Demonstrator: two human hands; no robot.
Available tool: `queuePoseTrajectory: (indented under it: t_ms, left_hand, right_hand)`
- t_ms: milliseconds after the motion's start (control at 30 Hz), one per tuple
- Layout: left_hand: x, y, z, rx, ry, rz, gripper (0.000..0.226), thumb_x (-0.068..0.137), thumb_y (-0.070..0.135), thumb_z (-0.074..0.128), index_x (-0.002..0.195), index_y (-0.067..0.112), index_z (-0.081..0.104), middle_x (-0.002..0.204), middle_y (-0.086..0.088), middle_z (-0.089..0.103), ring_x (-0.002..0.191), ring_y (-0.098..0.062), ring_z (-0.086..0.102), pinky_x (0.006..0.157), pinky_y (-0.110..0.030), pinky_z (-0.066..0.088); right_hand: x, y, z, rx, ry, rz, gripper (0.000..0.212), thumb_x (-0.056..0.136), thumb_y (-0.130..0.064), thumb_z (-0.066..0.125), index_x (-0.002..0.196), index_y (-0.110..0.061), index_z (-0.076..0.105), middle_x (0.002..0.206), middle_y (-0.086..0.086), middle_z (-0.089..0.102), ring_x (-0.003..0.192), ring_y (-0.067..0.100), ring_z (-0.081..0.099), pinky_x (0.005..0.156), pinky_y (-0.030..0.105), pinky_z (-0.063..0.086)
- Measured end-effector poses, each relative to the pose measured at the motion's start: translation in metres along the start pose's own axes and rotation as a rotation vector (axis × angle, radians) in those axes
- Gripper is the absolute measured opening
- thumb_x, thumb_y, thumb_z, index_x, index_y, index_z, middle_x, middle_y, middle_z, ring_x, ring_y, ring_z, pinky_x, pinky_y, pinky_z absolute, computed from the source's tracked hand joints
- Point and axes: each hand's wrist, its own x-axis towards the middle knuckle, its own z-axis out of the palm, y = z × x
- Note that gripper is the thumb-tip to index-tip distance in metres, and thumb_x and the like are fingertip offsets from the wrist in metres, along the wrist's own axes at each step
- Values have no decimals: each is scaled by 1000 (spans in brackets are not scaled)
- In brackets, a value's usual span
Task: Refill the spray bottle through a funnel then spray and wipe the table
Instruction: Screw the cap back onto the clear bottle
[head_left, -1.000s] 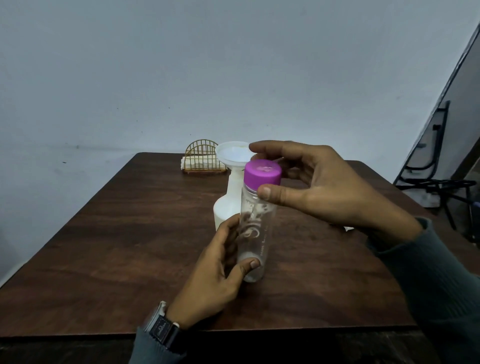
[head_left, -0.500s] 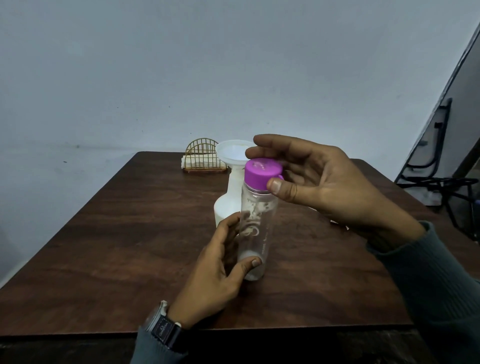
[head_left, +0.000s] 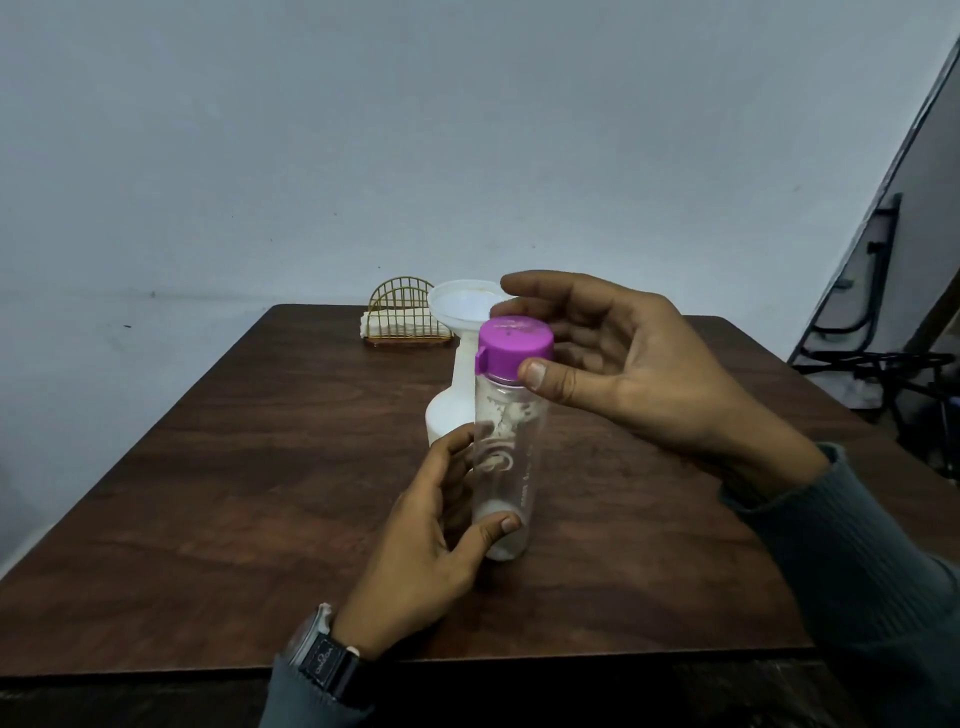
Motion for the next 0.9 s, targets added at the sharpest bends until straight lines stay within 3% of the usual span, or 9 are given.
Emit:
queuePoseTrajectory:
  t_ms: [100, 167, 267, 367, 500, 567, 667, 800, 900]
  left_hand:
    - [0, 0, 0, 7, -11, 4, 73, 91, -4, 74, 152, 22, 41, 147, 6, 62, 139, -13, 57, 116, -43, 47]
    - [0, 1, 0, 11, -22, 6, 74, 92, -1, 74, 153, 23, 39, 147, 9, 61, 140, -11, 56, 117, -40, 47]
    - [0, 1, 0, -1, -24, 1, 73, 92, -2, 73, 153, 21, 39, 147, 9, 62, 139, -11, 57, 117, -40, 47]
    - [0, 1, 0, -1, -23, 2, 72, 92, -3, 72, 151, 23, 41, 146, 9, 63, 139, -12, 57, 116, -40, 47]
    - [-1, 1, 0, -5, -17, 7, 72, 92, -2, 73, 151, 23, 41, 147, 8, 62, 139, -13, 57, 117, -43, 47]
    - [-1, 1, -1, -16, -3, -2, 73, 91, -1, 73, 152, 21, 40, 146, 7, 62, 139, -13, 57, 117, -45, 47]
    - [0, 1, -1, -9, -7, -2, 73, 91, -3, 73, 151, 23, 41, 146, 8, 63, 139, -14, 57, 117, -44, 47]
    - [0, -1, 0, -6, -15, -8, 73, 91, -4, 73, 150, 25, 42, 145, 8, 63, 138, -14, 58, 117, -46, 47]
    - [-1, 1, 0, -10, -8, -8, 71, 91, -3, 74, 150, 22, 43, 146, 4, 63, 139, -16, 58, 117, -50, 46]
  right_hand:
    - [0, -1, 4, -92, 68, 8, 55, 74, -36, 88, 125, -38, 68, 122, -3, 69, 115, 14, 71, 106, 40, 57]
    - [0, -1, 4, -62, 40, 17, 56, 77, -42, 90, 127, -45, 67, 126, -4, 66, 119, 13, 69, 107, 42, 56]
    - [-1, -3, 3, 18, -51, 12, 57, 89, -25, 77, 140, -42, 57, 143, -2, 63, 133, 9, 61, 114, 38, 50]
    - [-2, -4, 3, 4, -69, 31, 57, 93, -7, 74, 142, -32, 57, 137, -1, 68, 128, 14, 66, 114, 38, 50]
    - [-3, -3, 3, -80, -6, 61, 58, 79, -27, 85, 132, -39, 64, 120, -3, 68, 114, 14, 71, 104, 41, 58]
    - [-4, -5, 2, -75, 31, 44, 57, 74, -36, 84, 129, -39, 67, 115, 7, 66, 107, 13, 72, 100, 38, 60]
    - [-4, -5, -1, -61, 69, 4, 52, 77, -34, 85, 126, -35, 69, 109, 8, 61, 102, 13, 69, 98, 36, 61]
    - [0, -3, 0, -115, 46, -7, 54, 81, -27, 81, 131, -38, 63, 133, -2, 65, 122, 14, 67, 109, 42, 54]
    - [-1, -3, 1, -83, 37, -14, 50, 80, -26, 81, 127, -35, 66, 123, -3, 71, 113, 10, 71, 104, 32, 56]
